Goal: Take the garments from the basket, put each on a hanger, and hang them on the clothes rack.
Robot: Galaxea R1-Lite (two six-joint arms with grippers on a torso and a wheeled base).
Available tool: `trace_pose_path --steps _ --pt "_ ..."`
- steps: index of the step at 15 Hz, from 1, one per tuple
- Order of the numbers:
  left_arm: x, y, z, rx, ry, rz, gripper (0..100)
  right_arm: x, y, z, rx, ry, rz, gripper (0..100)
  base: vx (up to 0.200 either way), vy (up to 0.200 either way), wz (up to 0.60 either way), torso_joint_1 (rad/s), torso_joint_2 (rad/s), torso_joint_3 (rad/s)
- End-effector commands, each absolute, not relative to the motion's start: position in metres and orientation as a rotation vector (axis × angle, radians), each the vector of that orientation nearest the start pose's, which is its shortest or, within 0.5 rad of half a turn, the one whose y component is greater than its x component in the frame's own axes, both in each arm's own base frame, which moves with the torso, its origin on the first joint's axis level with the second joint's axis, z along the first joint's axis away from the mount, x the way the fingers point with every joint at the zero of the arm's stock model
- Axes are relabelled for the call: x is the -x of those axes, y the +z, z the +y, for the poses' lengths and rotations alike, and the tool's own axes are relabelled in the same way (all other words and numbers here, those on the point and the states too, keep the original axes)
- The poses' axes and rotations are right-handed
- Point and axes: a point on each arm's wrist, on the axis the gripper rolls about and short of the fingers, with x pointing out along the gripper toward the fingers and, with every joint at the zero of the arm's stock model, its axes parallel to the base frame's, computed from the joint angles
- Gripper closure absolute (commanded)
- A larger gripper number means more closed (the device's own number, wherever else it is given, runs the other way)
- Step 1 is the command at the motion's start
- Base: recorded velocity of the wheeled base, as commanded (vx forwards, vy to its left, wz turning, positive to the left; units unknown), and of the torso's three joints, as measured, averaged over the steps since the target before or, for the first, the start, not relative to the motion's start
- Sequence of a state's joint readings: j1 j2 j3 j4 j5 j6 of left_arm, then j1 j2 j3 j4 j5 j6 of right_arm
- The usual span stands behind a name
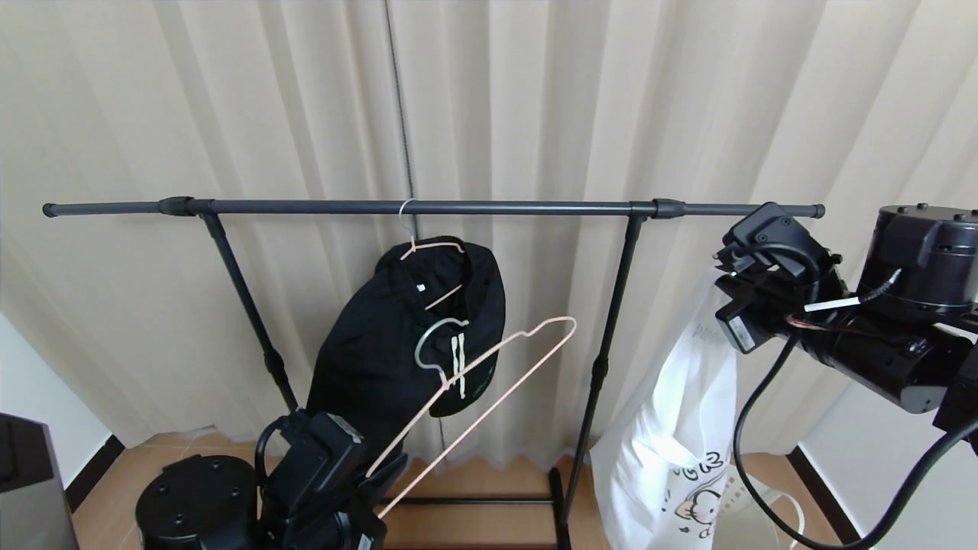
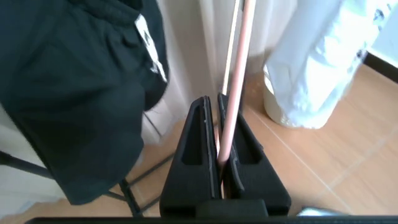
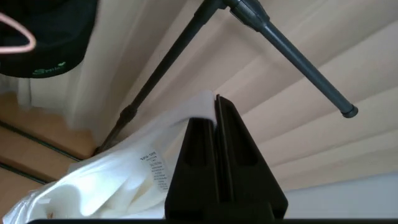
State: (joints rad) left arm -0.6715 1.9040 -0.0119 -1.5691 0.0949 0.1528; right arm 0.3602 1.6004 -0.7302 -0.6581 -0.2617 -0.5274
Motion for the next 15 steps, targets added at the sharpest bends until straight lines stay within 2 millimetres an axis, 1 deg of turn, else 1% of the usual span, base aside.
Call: trace_pose_path --steps 1,5,7,9,10,13,15 --pt "-0.161 0.058 -0.135 -0.28 -0.631 0.274 100 -0.27 0.183 0.101 0.603 0.172 0.202 100 0.0 0.0 0.0 0.0 0.0 0.0" --pt "-0.154 0.062 -0.141 -0.265 -0.673 0.258 100 -0.276 0.18 0.104 0.605 0.142 0.208 100 0.0 0.0 0.0 0.0 0.0 0.0" --pt "-0.148 0.069 -0.143 -0.23 -0.694 0.23 100 -0.286 0.175 0.113 0.571 0.066 0.18 100 0.0 0.0 0.0 0.0 0.0 0.0" --pt "-0.147 0.07 -0.145 -0.23 -0.705 0.227 100 -0.293 0.169 0.125 0.555 0.044 0.159 100 0.0 0.0 0.0 0.0 0.0 0.0" --pt "-0.146 0.07 -0.146 -0.224 -0.711 0.228 100 -0.292 0.168 0.13 0.55 0.054 0.15 100 0.0 0.0 0.0 0.0 0.0 0.0" --pt "-0.145 0.069 -0.147 -0.216 -0.715 0.236 100 -0.295 0.168 0.133 0.524 0.057 0.145 100 0.0 0.0 0.0 0.0 0.0 0.0" --pt "-0.145 0.068 -0.147 -0.219 -0.716 0.242 100 -0.29 0.168 0.146 0.498 0.097 0.135 100 0.0 0.0 0.0 0.0 0.0 0.0"
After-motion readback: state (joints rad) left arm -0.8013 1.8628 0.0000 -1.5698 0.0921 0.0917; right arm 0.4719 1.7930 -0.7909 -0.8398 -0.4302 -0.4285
